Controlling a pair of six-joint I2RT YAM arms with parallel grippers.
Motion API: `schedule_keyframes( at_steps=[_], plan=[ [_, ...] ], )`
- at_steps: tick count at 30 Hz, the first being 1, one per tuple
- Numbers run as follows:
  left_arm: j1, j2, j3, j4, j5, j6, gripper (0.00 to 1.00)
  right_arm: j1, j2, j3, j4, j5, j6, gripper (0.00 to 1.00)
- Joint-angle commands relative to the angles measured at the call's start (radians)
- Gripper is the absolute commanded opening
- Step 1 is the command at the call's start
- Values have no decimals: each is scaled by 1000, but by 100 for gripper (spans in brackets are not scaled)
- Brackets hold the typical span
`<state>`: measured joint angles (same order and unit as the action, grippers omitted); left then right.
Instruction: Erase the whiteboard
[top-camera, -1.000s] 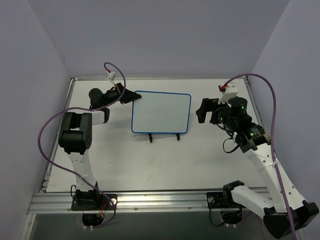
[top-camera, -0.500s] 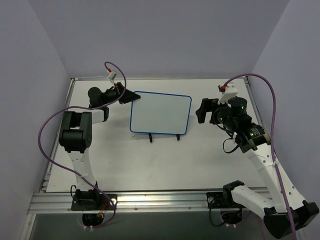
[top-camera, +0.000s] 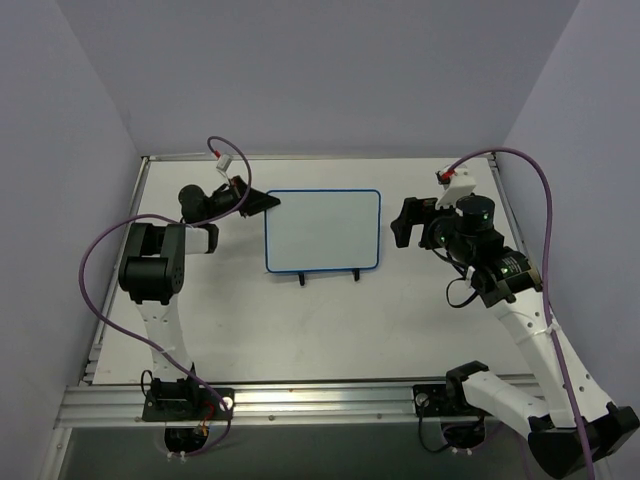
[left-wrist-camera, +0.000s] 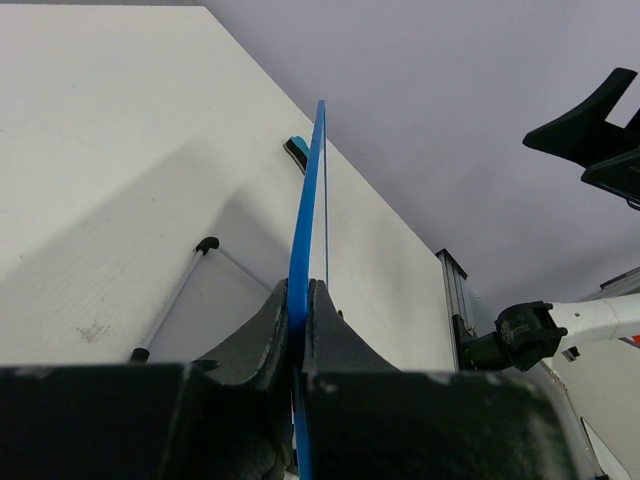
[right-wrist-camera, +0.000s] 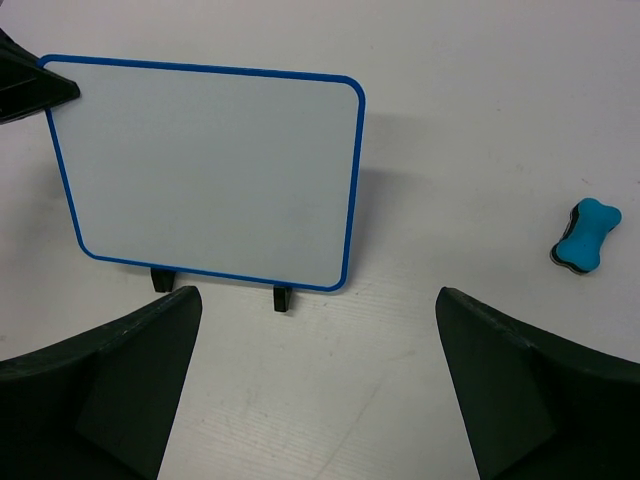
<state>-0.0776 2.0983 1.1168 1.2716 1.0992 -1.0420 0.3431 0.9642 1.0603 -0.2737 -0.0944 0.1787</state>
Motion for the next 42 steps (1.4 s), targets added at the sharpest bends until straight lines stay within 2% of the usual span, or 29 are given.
schedule_keyframes(
  at_steps=[1, 6, 14, 18, 21, 24, 26, 27, 28, 29, 30, 31, 35, 39, 40, 42],
  plan=[
    [-5, 31, -29, 310, 33, 106, 2, 11, -22, 18, 11, -8, -15, 100],
    [-2, 60, -66, 313, 36, 114, 2, 17, -32, 9, 18, -8, -13, 100],
    [22, 65, -115, 314, 22, 129, 15, 30, -33, 9, 14, 1, -21, 100],
    [36, 46, -126, 313, 10, 134, 36, 33, -32, 10, 18, 2, -21, 100],
    [38, 29, -132, 310, 7, 138, 46, 34, -28, 10, 19, 2, -22, 100],
    [41, 14, -144, 304, 4, 149, 51, 36, -27, 10, 21, 2, -22, 100],
    [39, 2, -149, 299, -2, 157, 60, 36, -28, 10, 19, 2, -22, 100],
    [39, -3, -147, 301, -2, 155, 66, 36, -28, 9, 19, 4, -24, 100],
    [39, -7, -147, 299, -4, 152, 78, 36, -28, 9, 19, 4, -24, 100],
    [39, -20, -146, 299, -4, 151, 84, 36, -28, 7, 19, 4, -24, 100],
    [41, -27, -144, 293, -4, 151, 99, 37, -28, 7, 19, 5, -24, 100],
    [41, -35, -143, 288, -1, 152, 94, 37, -27, 7, 19, 7, -24, 100],
    [50, -83, -144, 243, 5, 166, 94, 39, -22, 9, 16, 10, -25, 100],
    [91, -141, -149, 193, -48, 152, 94, 42, -19, 9, 14, 25, -28, 100],
    [117, -156, -152, 166, -70, 155, 94, 42, -19, 9, 13, 28, -28, 100],
    [166, -239, -156, 4, -126, 204, 94, 43, -24, 7, 16, 47, -25, 100]
  ],
)
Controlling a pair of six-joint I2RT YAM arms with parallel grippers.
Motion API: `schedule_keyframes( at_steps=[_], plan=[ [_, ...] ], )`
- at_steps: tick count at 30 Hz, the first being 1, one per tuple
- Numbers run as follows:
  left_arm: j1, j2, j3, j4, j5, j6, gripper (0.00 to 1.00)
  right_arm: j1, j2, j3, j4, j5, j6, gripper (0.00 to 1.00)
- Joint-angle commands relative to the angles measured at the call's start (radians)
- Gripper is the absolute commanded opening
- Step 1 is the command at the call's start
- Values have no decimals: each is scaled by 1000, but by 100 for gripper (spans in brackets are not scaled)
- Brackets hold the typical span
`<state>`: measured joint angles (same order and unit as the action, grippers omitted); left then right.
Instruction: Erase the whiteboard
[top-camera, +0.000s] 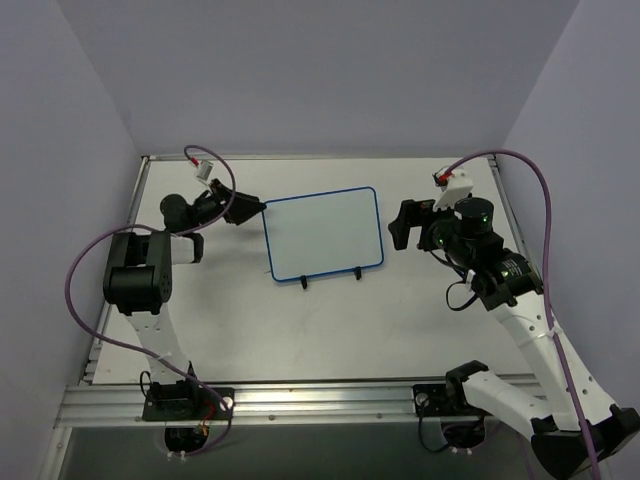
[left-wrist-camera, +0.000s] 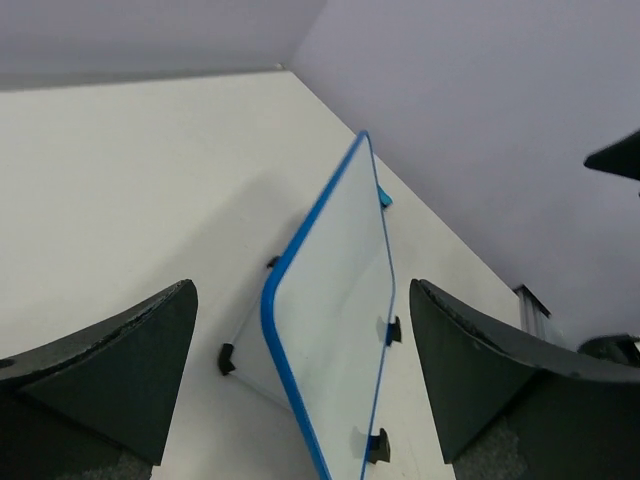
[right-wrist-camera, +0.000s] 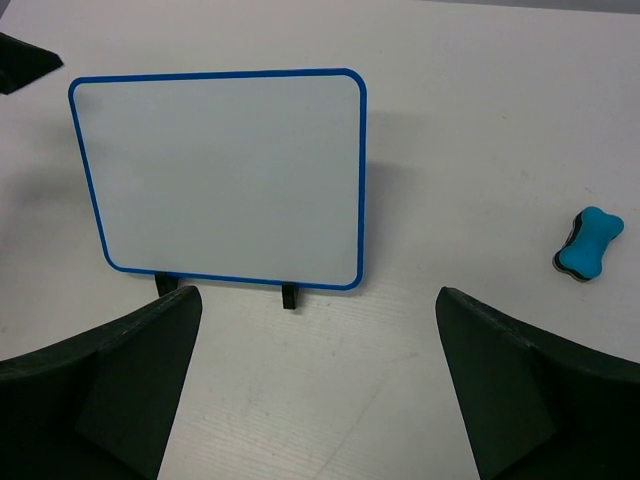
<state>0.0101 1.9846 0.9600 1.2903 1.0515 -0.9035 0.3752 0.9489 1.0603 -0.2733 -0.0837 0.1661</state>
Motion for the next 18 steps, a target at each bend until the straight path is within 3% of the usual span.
schedule_keyframes(
  at_steps=[1, 2, 3, 4, 5, 7, 8, 11, 13, 14, 18],
  plan=[
    [94, -163, -3, -105, -155, 99, 94, 13, -12, 6, 17, 47, -8, 100],
    [108, -256, -10, -296, -203, 136, 94, 11, -15, 4, 22, 71, 1, 100],
    [131, -309, -12, -387, -253, 174, 94, 11, -21, 1, 23, 81, 6, 100],
    [137, -361, -6, -511, -384, 268, 94, 10, -24, 1, 26, 81, 10, 100],
    [137, -477, 14, -832, -478, 325, 94, 11, -25, 1, 25, 114, 13, 100],
    [125, -584, 120, -1167, -733, 418, 94, 11, -29, 6, 23, 171, 30, 100],
    [120, -666, 159, -1449, -939, 422, 94, 11, -30, 10, 7, 205, 45, 100],
    [64, -820, 240, -1736, -1139, 514, 94, 13, -36, 36, -39, 393, 124, 100],
    [4, -913, 217, -1818, -1229, 573, 94, 14, -67, 40, -59, 502, 154, 100],
    [-80, -1020, 200, -1861, -1258, 587, 94, 13, -84, 40, -66, 525, 153, 100],
    [-145, -1243, 134, -1959, -1305, 647, 94, 13, -127, 78, -130, 636, 148, 100]
  ],
)
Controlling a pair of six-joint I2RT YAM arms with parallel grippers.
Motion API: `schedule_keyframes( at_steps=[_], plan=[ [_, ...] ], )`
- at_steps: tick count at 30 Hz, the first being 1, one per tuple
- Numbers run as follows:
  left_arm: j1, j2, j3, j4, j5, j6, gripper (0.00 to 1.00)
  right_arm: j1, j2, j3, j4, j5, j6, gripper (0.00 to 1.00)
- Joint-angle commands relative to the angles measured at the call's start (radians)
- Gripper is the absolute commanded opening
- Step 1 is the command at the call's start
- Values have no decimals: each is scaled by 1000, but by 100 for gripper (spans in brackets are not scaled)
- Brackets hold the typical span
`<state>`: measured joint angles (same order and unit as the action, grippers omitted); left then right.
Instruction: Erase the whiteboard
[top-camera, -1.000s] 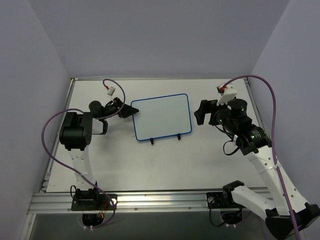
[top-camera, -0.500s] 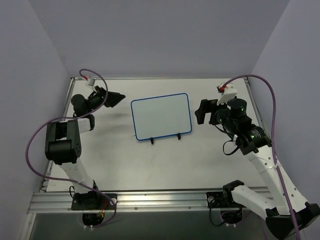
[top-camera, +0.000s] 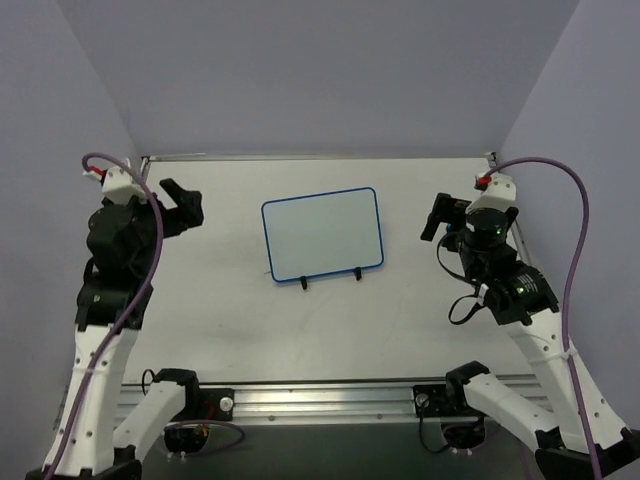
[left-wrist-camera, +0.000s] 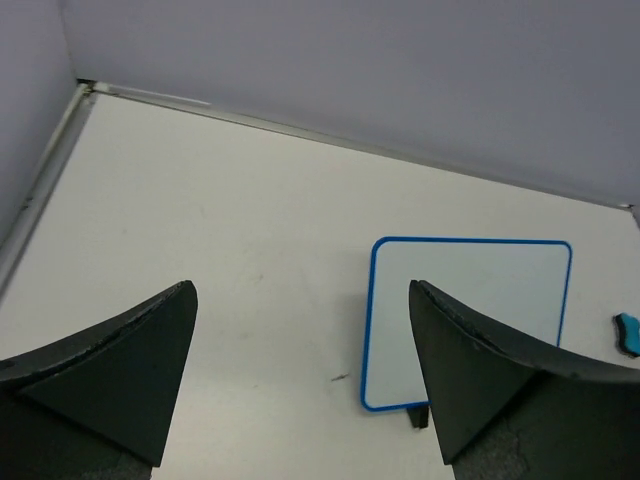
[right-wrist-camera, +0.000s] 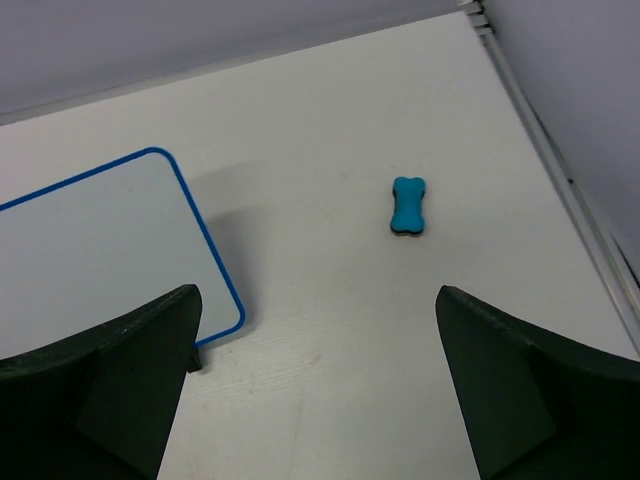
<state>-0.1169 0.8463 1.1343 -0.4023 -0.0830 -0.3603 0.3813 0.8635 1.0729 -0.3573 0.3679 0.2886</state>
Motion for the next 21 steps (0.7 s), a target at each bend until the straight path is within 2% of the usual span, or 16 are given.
schedule_keyframes(
  at_steps=[1, 4, 8, 15, 21],
  plan=[
    [-18, -137, -47, -291, -181, 128, 94, 7, -43, 79, -83, 210, 27, 100],
    [-18, -243, -94, -346, -250, 149, 94, 8, -70, 76, -95, 278, 18, 100],
    [-17, -365, -218, -298, -241, 172, 94, 10, -119, 12, -66, 235, -23, 100],
    [-17, -348, -231, -273, -233, 149, 94, 10, -153, -42, -71, 132, -46, 100],
    [-27, -375, -245, -257, -212, 150, 94, 10, -161, -51, -74, 135, -48, 100]
  ],
)
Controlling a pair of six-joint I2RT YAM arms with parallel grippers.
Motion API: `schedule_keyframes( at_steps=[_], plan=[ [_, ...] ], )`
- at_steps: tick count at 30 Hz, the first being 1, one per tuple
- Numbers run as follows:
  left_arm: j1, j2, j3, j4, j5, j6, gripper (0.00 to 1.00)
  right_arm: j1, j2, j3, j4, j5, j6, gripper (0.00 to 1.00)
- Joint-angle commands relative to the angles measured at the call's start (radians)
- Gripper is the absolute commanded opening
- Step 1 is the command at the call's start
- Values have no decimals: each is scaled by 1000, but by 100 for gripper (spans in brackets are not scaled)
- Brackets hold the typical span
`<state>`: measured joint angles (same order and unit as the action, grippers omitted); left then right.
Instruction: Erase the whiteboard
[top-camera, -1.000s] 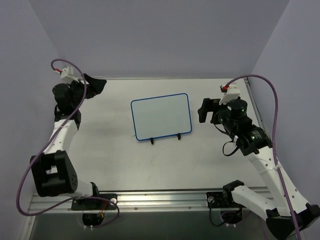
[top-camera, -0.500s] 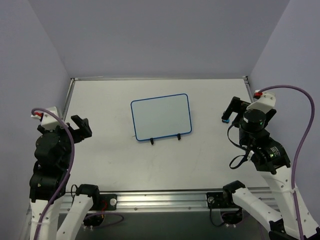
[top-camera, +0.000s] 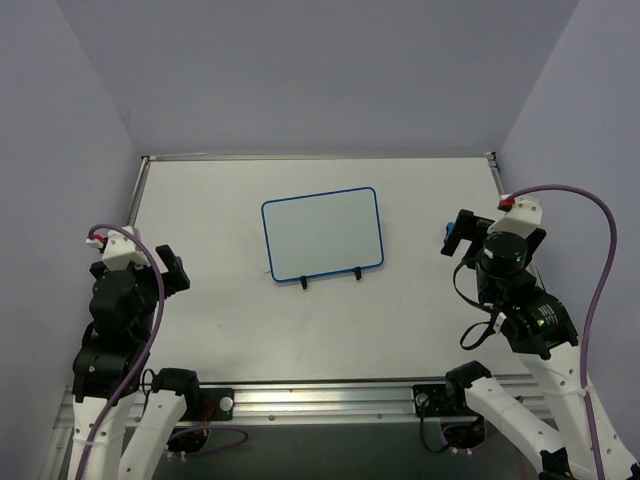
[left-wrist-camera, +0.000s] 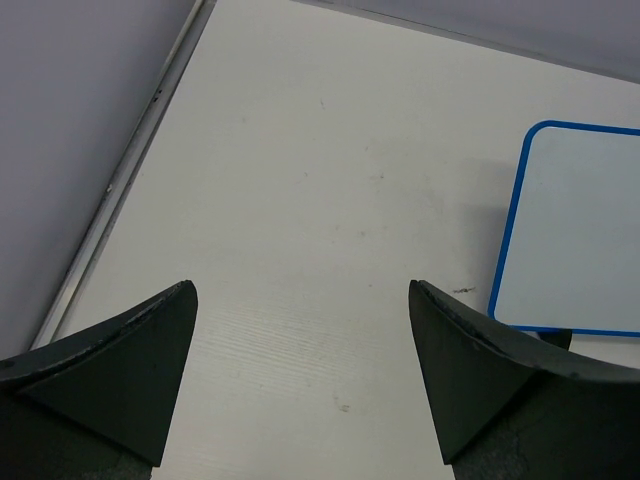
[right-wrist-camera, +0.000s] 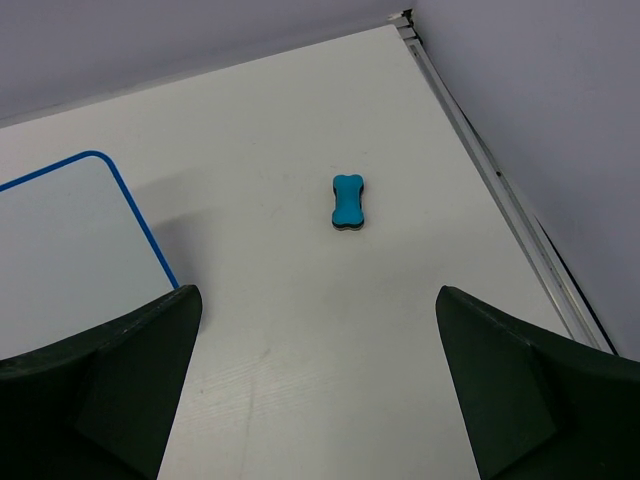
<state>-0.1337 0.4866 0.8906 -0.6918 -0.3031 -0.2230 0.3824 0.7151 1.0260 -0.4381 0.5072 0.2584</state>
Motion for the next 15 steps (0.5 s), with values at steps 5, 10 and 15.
schedule_keyframes(
  at_steps=[5, 10, 15],
  plan=[
    [-33, -25, -16, 49, 9, 16, 94, 9, -20, -20, 15, -32, -18, 100],
    [-37, -32, -15, 46, -11, -15, 94, 9, -17, -23, 10, -13, -15, 100],
    [-35, -43, -18, 46, -30, -22, 94, 9, -17, -21, 6, 1, -11, 100]
  ],
)
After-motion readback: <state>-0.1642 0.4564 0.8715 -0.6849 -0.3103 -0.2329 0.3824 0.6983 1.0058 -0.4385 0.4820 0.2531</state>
